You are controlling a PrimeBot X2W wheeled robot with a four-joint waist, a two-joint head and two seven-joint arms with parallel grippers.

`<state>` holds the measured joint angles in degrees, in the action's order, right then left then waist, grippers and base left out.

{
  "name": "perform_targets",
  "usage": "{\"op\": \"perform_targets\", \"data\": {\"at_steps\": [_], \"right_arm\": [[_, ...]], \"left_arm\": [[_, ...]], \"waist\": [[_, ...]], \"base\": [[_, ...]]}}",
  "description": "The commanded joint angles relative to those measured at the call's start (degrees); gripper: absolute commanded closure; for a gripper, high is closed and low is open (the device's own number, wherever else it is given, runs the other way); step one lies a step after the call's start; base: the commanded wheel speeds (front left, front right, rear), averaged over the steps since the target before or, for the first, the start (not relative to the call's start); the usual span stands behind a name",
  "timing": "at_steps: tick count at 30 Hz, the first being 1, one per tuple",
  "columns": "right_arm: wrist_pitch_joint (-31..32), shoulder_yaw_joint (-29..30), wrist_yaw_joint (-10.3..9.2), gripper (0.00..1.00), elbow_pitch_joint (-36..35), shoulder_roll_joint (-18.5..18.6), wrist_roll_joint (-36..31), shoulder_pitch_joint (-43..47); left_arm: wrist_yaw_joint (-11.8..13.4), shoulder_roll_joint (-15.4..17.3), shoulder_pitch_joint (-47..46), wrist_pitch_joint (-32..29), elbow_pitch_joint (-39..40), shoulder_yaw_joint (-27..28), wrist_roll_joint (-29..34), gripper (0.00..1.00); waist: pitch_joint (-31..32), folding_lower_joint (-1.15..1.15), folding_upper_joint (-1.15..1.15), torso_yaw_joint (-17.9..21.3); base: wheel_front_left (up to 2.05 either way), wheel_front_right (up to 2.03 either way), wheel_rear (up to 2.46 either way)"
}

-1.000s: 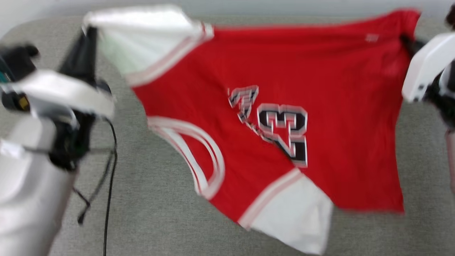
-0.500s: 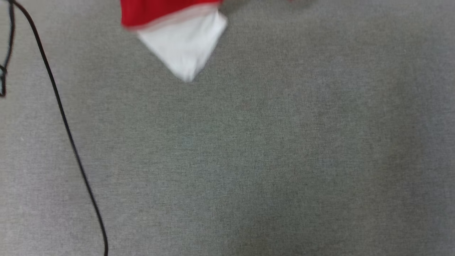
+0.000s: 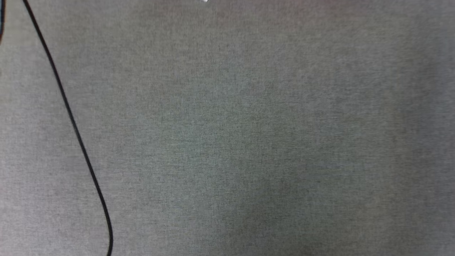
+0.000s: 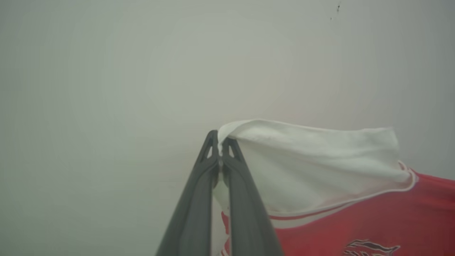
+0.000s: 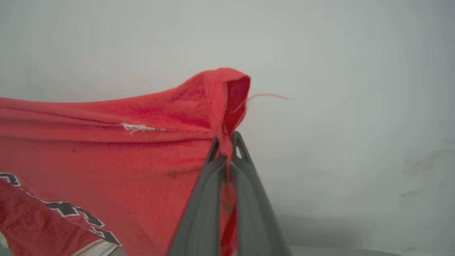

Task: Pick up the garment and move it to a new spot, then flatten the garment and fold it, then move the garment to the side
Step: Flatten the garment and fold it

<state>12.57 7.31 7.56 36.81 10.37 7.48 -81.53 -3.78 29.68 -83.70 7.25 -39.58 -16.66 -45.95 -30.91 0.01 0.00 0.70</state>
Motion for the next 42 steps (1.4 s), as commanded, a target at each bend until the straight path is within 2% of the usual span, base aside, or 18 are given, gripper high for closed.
{"op": "perform_targets", "data": {"at_steps": [1, 5, 6, 12, 20, 21, 25, 30, 42], "right_arm": [[-0.3, 0.0, -0.14, 1.00, 0.6, 0.3, -0.3, 0.4], [-1.2, -1.1, -0.13, 1.00, 2.2, 0.8, 0.6, 2.0], [-2.3, -2.8, -0.13, 1.00, 3.1, 1.9, 1.3, 5.3], [-3.8, -6.4, -0.14, 1.00, 2.3, 3.9, 5.4, 14.7], [-6.1, -10.2, -0.15, 1.00, -2.7, 7.1, 11.6, 33.8], [-6.0, -10.1, -0.17, 1.00, -4.1, 7.5, 13.1, 39.1], [-6.0, -8.5, -0.23, 1.00, -7.1, 8.3, 15.2, 48.8], [-5.1, -5.4, -0.41, 1.00, -10.7, 8.1, 16.8, 60.9], [-1.1, 0.9, -0.42, 1.00, -24.0, 3.2, 16.3, 84.3]], "left_arm": [[-0.2, -0.2, 0.6, 0.4, -0.7, 0.2, -0.6, 1.00], [-1.2, -0.8, 2.9, 1.1, -2.7, -0.5, -1.2, 1.00], [-1.9, -2.1, 6.1, 1.8, -4.8, -1.0, -1.8, 1.00], [-2.9, -2.2, 14.6, 3.2, -7.0, -2.3, -3.1, 1.00], [-3.2, -1.4, 32.2, 5.3, -4.2, -2.6, -5.5, 1.00], [-2.7, -1.2, 37.2, 5.8, -2.8, -2.2, -6.2, 1.00], [-0.8, -1.5, 47.3, 6.0, 1.0, -1.6, -8.0, 1.00], [2.8, -1.5, 60.0, 5.9, 6.5, -0.9, -10.0, 1.00], [14.8, 0.7, 86.6, 2.9, 25.2, 1.6, -14.2, 1.00]], "waist": [[-1.7, -0.01, 0.00, -0.6], [-2.4, -0.01, 0.00, -1.5], [-1.3, -0.01, 0.00, -2.4], [2.6, -0.01, 0.00, -3.4], [10.7, -0.01, 0.00, -3.8], [13.0, -0.01, 0.00, -4.0], [17.1, -0.01, 0.00, -4.5], [22.3, -0.01, 0.00, -5.4], [28.8, -0.01, 0.00, -6.4]], "base": [[0.00, 0.00, 0.00], [0.00, 0.00, 0.00], [0.00, 0.00, 0.00], [0.00, 0.00, 0.00], [0.00, 0.00, 0.00], [0.00, 0.00, 0.00], [0.00, 0.00, 0.00], [0.00, 0.00, 0.00], [0.00, 0.00, 0.00]]}}
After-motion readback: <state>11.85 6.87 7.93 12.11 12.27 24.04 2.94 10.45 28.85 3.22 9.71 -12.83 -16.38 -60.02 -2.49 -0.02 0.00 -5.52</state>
